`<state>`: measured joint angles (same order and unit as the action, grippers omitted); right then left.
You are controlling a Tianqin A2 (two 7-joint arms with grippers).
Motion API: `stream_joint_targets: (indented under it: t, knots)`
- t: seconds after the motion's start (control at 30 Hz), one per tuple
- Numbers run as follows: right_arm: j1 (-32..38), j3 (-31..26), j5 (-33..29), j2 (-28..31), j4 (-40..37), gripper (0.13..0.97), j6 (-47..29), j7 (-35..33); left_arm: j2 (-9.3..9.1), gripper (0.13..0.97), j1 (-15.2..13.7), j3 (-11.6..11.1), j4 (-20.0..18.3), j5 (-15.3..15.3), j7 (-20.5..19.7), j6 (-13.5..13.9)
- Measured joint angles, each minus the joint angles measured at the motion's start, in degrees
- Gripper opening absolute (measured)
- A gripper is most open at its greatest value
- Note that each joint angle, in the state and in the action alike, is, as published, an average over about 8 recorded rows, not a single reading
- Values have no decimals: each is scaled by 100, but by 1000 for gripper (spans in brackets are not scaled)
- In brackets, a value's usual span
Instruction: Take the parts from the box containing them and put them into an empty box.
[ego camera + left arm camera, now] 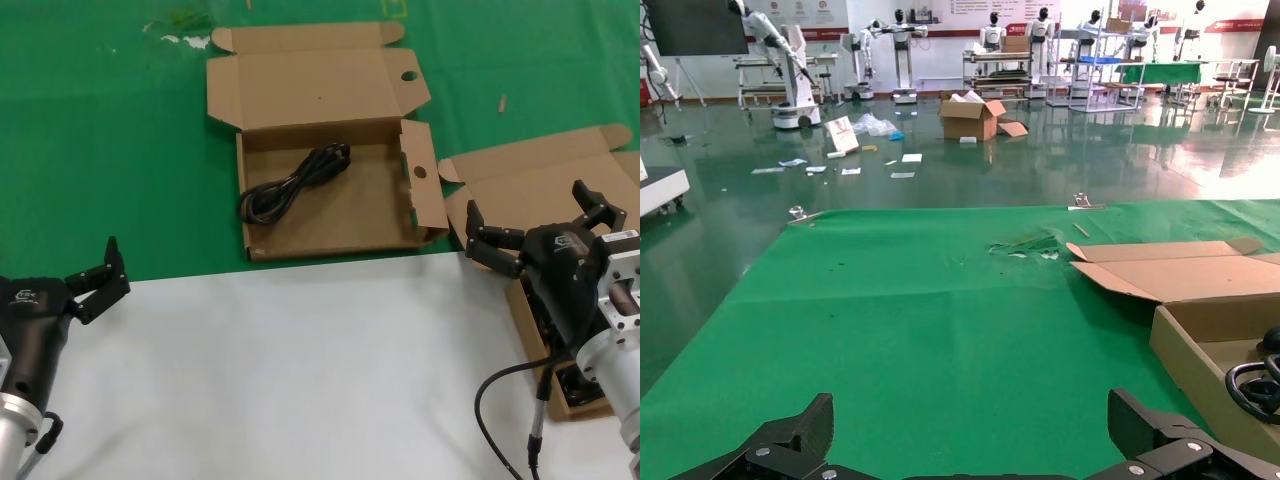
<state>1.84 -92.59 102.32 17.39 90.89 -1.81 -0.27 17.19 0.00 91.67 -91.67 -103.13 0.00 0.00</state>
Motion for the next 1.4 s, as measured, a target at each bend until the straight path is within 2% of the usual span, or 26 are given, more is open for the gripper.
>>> stream_joint_targets:
  t: [1.4]
  knots:
    - [0, 0, 0, 0, 0, 966, 0, 0, 0, 966, 0, 0, 0, 0, 0, 0]
